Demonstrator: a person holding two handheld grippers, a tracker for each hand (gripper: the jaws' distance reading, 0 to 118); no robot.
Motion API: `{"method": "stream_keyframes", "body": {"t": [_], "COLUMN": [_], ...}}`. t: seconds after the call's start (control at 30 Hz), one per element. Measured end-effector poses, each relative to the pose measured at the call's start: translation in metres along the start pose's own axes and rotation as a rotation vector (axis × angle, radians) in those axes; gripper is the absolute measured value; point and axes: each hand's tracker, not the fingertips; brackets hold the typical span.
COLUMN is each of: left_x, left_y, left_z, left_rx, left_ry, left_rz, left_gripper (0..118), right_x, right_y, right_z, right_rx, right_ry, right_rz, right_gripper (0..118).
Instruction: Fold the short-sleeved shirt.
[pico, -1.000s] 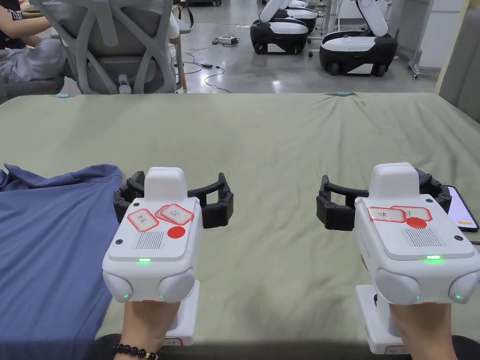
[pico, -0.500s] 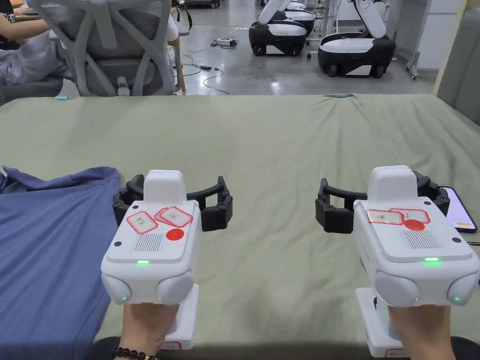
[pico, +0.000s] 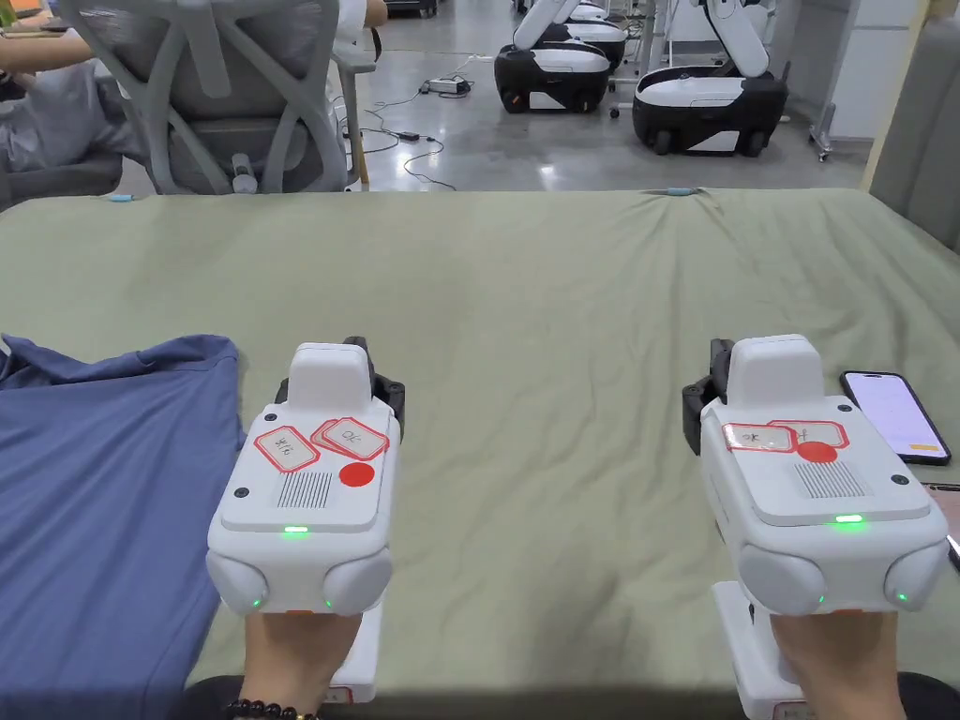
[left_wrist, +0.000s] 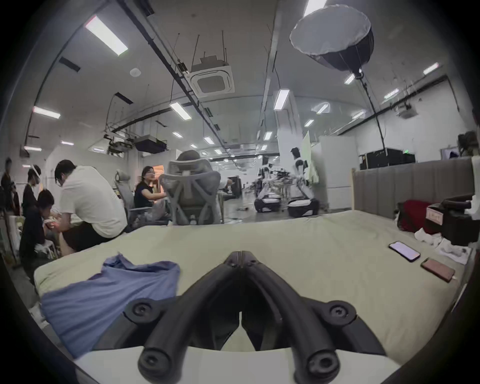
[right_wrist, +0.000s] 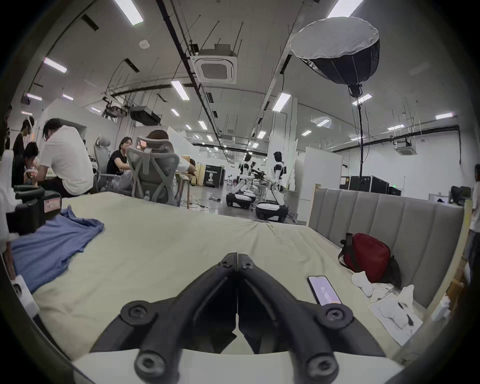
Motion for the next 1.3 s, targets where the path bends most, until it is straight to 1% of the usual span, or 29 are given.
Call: {"method": "stream_keyframes", "body": {"t": [0.07, 0.17, 0.23, 0.3, 0.4, 0.53, 0.6, 0.67, 0.77, 0.9, 0.97, 1.03, 1.07, 1.1, 1.13, 1.17, 1.2, 1.27, 1.3], "left_x": [-0.005, -0.010, -0.022, -0.039, -0.081, -0.143, -0.167, -0.183, -0.198, -0.205, -0.209, -0.219, -0.223, -0.228, -0.230, -0.233, -0.239, -0.245, -0.252], "left_y": [0.000, -0.001, -0.002, -0.001, 0.000, -0.002, -0.006, -0.008, -0.011, -0.011, -0.010, -0.007, -0.005, -0.004, 0.000, 0.002, 0.003, 0.003, -0.001], "left_z": [-0.001, -0.002, 0.001, 0.003, 0.018, 0.047, 0.061, 0.073, 0.083, 0.081, 0.072, 0.052, 0.042, 0.028, 0.016, 0.003, -0.016, -0.040, -0.058], "left_rx": [-0.011, -0.008, -0.012, -0.015, 0.011, -0.004, -0.019, -0.028, -0.043, -0.091, -0.138, -0.206, -0.224, -0.255, -0.291, -0.348, -0.415, -0.460, -0.496], "left_ry": [-0.022, 0.003, 0.019, 0.056, 0.180, 0.337, 0.389, 0.411, 0.413, 0.388, 0.348, 0.293, 0.276, 0.241, 0.209, 0.189, 0.157, 0.134, 0.089], "left_rz": [0.021, 0.030, 0.031, 0.044, 0.067, 0.072, 0.071, 0.078, 0.081, 0.073, 0.097, 0.157, 0.172, 0.160, 0.144, 0.118, 0.094, 0.116, 0.136], "left_gripper": [0, 0, 0, 0, 0, 0, 0, 0, 0, 0, 0, 0, 2, 6, 16, 36, 61, 118, 113], "right_x": [0.001, -0.004, -0.010, -0.025, -0.066, -0.137, -0.169, -0.193, -0.211, -0.218, -0.217, -0.219, -0.219, -0.220, -0.221, -0.222, -0.221, -0.222, -0.222], "right_y": [-0.001, -0.005, -0.001, 0.007, 0.022, 0.040, 0.048, 0.052, 0.057, 0.056, 0.054, 0.052, 0.052, 0.051, 0.050, 0.050, 0.049, 0.048, 0.048], "right_z": [-0.002, 0.000, -0.002, -0.005, -0.011, -0.005, 0.000, 0.003, 0.005, 0.002, 0.000, -0.004, -0.004, -0.006, -0.010, -0.011, -0.013, -0.019, -0.023], "right_rx": [-0.008, -0.003, 0.000, 0.008, 0.043, 0.094, 0.114, 0.127, 0.124, 0.123, 0.117, 0.110, 0.105, 0.097, 0.091, 0.089, 0.085, 0.081, 0.079], "right_ry": [0.035, 0.015, 0.035, 0.071, 0.176, 0.366, 0.451, 0.501, 0.527, 0.544, 0.547, 0.538, 0.533, 0.530, 0.527, 0.527, 0.526, 0.526, 0.525], "right_rz": [-0.012, -0.002, -0.022, -0.045, -0.048, -0.021, 0.003, 0.004, -0.022, -0.013, -0.019, -0.023, -0.017, -0.007, 0.000, 0.003, 0.003, 0.000, -0.004], "right_gripper": [0, 0, 0, 0, 0, 0, 0, 0, 0, 0, 0, 0, 0, 0, 0, 0, 0, 0, 0]}}
